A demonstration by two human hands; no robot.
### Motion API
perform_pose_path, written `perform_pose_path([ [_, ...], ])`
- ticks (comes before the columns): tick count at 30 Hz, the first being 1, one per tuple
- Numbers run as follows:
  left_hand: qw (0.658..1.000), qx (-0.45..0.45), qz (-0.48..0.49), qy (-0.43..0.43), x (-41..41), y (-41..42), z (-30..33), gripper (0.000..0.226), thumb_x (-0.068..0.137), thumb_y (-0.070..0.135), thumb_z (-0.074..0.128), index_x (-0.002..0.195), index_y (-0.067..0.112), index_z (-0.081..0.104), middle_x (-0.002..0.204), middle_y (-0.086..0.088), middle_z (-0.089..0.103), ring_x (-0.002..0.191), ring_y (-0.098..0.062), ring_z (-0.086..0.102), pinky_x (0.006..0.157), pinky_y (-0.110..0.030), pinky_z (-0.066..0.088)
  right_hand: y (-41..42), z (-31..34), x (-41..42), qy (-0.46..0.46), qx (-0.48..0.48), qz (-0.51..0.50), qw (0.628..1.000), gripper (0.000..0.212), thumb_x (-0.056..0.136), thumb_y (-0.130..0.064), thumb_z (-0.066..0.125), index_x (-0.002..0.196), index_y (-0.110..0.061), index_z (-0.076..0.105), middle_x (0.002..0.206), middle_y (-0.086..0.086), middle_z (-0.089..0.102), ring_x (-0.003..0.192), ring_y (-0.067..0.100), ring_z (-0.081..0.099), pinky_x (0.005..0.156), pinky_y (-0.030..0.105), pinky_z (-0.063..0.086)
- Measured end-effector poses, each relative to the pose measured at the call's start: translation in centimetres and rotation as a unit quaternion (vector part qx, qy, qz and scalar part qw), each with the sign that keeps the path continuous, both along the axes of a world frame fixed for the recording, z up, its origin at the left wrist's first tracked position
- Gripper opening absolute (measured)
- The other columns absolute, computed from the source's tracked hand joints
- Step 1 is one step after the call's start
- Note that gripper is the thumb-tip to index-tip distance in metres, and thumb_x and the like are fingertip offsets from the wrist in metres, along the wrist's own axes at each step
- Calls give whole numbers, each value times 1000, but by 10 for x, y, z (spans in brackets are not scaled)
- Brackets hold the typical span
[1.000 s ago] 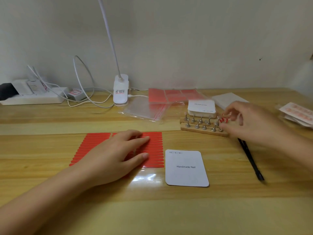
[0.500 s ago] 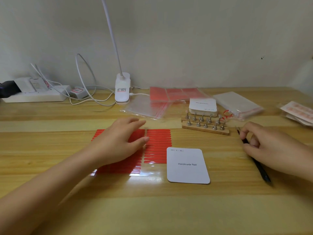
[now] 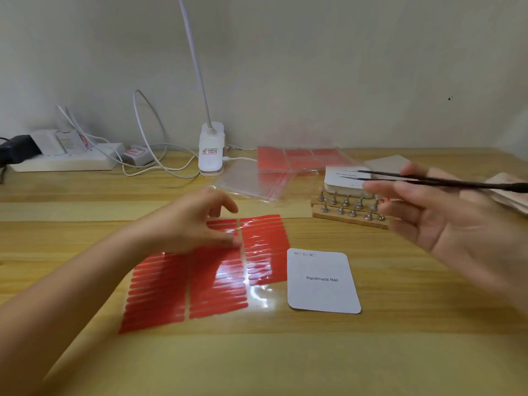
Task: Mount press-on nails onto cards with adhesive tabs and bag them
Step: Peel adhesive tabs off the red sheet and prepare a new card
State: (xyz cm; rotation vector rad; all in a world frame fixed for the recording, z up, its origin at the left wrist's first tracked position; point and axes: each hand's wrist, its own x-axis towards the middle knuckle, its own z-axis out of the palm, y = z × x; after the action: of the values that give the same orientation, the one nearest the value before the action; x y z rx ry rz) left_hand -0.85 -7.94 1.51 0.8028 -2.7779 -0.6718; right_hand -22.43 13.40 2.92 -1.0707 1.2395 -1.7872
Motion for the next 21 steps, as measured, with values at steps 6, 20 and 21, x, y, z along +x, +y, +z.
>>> perform_pose_path([
  [6, 987, 117, -7, 106, 4, -7, 35, 5, 72, 26, 71, 76, 23, 69, 59, 14, 61, 50, -3, 58, 53, -8, 43, -27, 1, 27, 142, 62, -37, 987, 33, 82, -47, 38, 92, -23, 58, 89, 3, 74, 73, 21, 71, 63, 22, 56],
  [20, 938, 236, -112, 229, -7, -5, 94, 29, 63, 27, 71, 91, 20, 72, 87, -8, 74, 74, -22, 71, 59, -22, 55, -59, 19, 34, 138, 68, 71, 986, 23, 72, -37, 62, 89, -26, 72, 91, 1, 73, 82, 16, 71, 69, 21, 56],
  [21, 931, 245, -117, 243, -8, -2, 91, 30, 64, 26, 71, 93, 18, 71, 87, -8, 74, 73, -20, 71, 59, -22, 55, -57, 21, 31, 127, 61, 61, 988, 25, 70, -38, 64, 90, -25, 71, 90, 1, 73, 80, 16, 71, 66, 21, 56],
])
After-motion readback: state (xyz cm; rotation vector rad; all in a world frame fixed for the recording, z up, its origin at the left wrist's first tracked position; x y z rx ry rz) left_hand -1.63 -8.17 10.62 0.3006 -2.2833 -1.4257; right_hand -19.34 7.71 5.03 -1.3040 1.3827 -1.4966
